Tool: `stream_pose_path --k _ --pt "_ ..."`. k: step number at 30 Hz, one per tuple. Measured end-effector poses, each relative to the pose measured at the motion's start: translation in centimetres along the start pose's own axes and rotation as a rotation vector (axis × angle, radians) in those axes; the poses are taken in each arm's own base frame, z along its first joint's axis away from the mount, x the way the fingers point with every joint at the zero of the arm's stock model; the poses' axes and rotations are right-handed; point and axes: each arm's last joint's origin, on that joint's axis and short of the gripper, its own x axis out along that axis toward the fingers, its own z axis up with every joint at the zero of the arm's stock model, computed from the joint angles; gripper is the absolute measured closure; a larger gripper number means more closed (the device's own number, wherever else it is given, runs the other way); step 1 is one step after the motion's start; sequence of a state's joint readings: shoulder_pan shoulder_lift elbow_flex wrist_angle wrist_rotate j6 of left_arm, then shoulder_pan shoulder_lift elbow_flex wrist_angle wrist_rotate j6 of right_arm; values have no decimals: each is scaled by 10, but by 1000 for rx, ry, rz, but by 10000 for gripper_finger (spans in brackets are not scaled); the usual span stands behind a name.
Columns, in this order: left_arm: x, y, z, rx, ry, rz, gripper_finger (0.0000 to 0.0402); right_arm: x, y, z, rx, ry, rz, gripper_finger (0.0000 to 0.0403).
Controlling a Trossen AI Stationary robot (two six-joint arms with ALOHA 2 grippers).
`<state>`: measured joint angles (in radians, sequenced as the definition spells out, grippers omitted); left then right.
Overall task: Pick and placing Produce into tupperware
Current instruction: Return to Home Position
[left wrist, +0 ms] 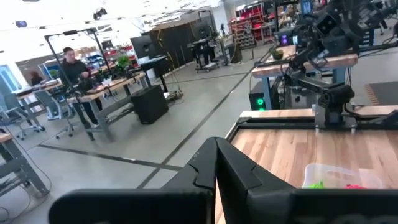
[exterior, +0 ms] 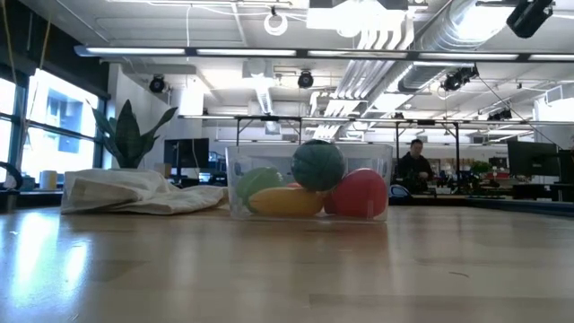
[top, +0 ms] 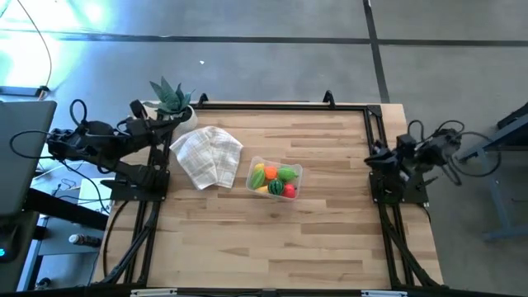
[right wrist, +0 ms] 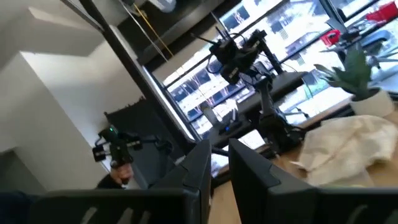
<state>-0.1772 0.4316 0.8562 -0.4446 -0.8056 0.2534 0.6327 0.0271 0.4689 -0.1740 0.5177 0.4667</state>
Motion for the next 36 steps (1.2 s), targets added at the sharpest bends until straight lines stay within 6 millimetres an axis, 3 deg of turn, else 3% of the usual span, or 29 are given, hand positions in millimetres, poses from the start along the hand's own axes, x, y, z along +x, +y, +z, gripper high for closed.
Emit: stream_pose_path --k 5,14,22,29,36 --pt "0 0 0 6 1 -10 399 12 -4 -25 10 -27 28 357" --pt "0 -1 -1 17 3 -41 399 18 0 -24 -201 -257 41 357" --pt "11 -20 -21 27 14 -107 399 20 -2 -43 -72 -72 182 357" --pt "18 -36 -47 -31 78 -142 400 20 -9 -57 -42 79 133 357" --pt "27 -51 -66 -88 35 -180 401 21 -11 -61 -14 121 109 357"
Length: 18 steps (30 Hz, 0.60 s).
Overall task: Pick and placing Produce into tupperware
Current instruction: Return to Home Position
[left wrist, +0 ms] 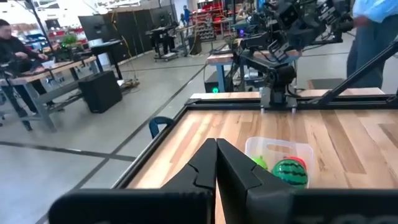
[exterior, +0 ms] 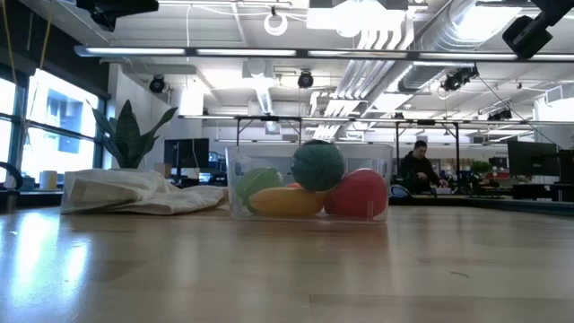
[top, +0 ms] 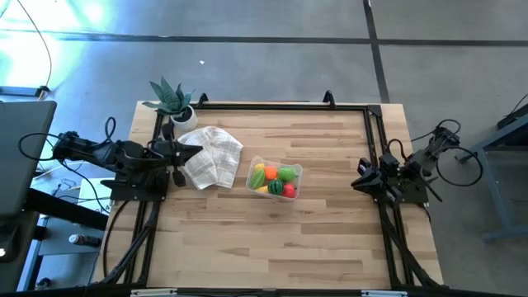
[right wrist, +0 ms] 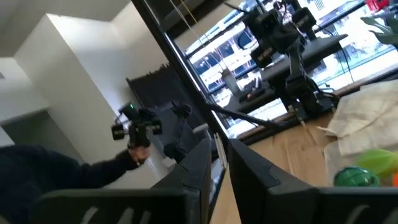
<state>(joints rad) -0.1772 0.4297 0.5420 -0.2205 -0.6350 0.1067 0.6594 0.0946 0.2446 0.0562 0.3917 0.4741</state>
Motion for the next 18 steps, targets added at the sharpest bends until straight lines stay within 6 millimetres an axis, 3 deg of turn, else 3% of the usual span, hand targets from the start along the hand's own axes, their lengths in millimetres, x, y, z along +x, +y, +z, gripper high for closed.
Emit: stream_pose_path --k 9,18 --pt "9 -9 -19 -45 -50 -10 401 3 -15 -34 79 -112 85 357" --pt "9 -9 -39 -55 -19 49 401 3 -17 -37 85 -138 95 357"
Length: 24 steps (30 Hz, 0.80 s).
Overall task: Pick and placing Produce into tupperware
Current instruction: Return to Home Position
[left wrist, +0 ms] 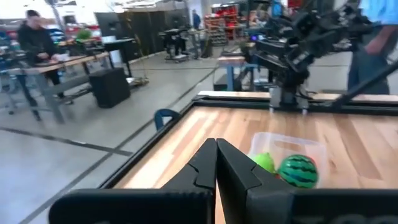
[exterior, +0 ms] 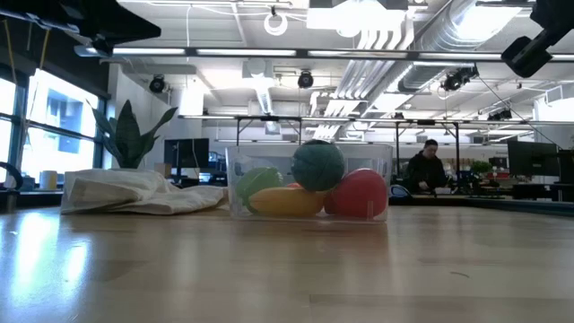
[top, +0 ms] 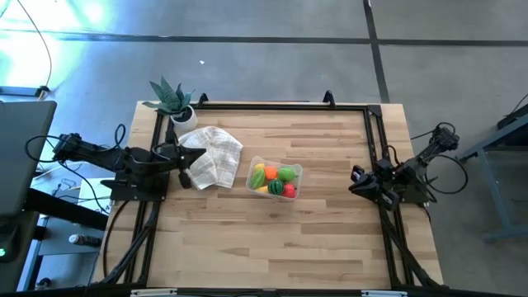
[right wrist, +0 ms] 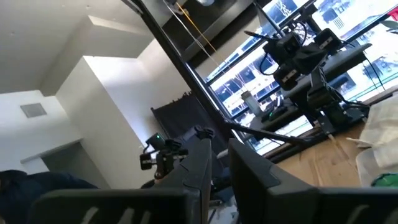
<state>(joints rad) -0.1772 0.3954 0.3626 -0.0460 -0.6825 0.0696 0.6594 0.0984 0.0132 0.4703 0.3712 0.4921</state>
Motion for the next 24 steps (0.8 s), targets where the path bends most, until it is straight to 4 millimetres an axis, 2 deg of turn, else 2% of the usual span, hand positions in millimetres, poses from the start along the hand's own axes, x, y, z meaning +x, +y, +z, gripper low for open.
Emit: stream_pose_path --k 8,14,24 --pt "-19 16 1 -30 -90 35 401 0 -1 -1 -10 8 -19 357" --pt "-23 19 -2 -20 -88 19 401 0 -2 -1 -96 -3 -44 357" --pt "-19 13 -35 -93 -100 2 401 0 -3 -1 -119 -13 -87 357"
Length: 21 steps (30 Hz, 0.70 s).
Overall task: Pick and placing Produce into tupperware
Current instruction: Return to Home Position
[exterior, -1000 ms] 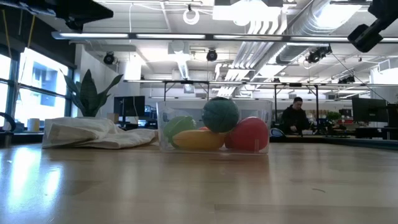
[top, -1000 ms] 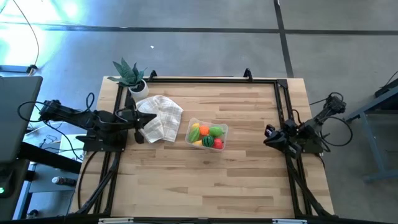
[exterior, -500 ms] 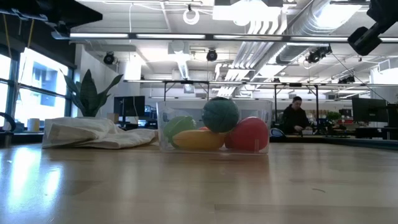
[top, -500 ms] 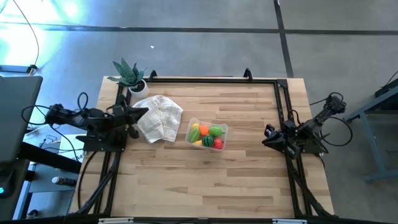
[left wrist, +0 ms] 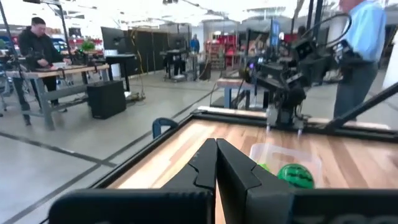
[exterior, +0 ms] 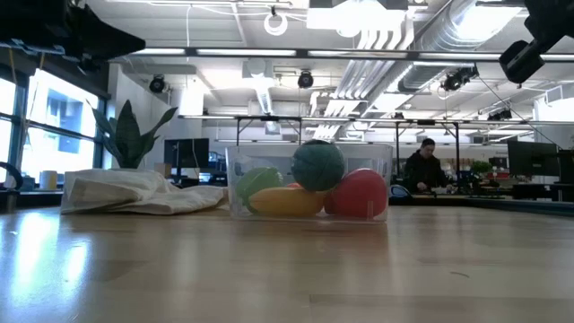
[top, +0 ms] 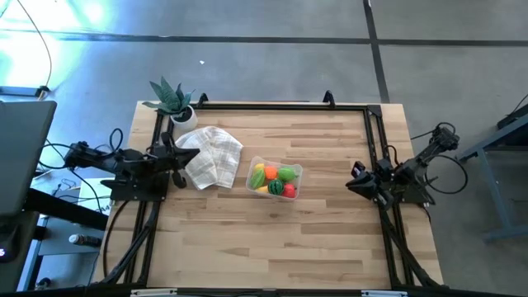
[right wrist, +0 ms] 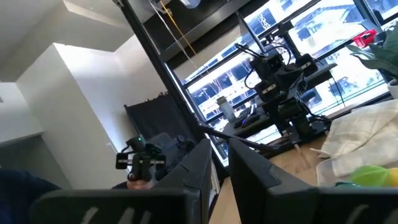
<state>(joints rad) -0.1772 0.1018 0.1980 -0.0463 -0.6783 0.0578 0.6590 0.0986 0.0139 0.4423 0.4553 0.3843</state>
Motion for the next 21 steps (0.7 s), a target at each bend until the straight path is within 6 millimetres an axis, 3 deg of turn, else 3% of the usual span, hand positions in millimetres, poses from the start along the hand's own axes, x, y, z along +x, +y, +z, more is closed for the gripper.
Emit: stream_pose_path --k 16,21 --pt "5 -11 -42 38 22 -142 401 -1 -7 -9 -57 55 -138 357" --pt "5 -11 -48 59 41 -143 401 -2 -12 -13 -202 93 -224 357"
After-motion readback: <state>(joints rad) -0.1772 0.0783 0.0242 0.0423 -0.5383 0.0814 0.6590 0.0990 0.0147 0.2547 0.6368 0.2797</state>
